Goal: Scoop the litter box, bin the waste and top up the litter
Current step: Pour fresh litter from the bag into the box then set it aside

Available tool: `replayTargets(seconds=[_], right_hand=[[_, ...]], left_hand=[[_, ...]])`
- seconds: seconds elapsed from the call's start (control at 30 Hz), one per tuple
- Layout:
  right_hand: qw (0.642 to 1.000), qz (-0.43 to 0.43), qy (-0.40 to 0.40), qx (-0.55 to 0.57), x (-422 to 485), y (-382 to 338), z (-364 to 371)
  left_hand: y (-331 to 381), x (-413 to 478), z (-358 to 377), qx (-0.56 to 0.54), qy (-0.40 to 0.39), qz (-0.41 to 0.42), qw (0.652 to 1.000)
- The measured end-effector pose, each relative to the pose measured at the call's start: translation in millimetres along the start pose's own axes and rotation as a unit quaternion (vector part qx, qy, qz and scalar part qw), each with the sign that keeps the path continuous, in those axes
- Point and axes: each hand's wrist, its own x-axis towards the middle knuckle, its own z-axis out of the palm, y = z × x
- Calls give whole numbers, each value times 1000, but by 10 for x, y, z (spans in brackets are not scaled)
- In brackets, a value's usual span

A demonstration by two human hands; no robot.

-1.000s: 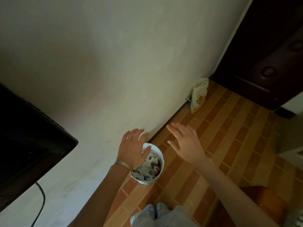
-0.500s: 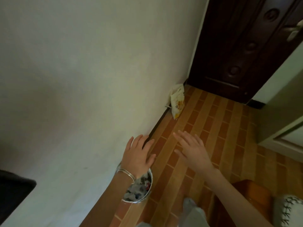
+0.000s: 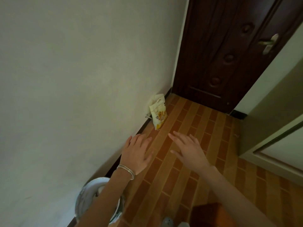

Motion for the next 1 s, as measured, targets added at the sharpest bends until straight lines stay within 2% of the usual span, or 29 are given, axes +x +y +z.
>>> replayTargets(seconds=[0.2, 0.5, 1.0], right_hand=[[1000, 7, 19, 5, 228, 675, -227], [999, 33, 7, 13, 717, 1441, -115], [999, 36, 27, 0, 2716, 2767, -465]], left_hand=[[340, 666, 49, 2, 27, 0, 1000], [442, 1583, 394, 9, -12, 3, 1000], [77, 3986, 581, 15, 16, 35, 999]])
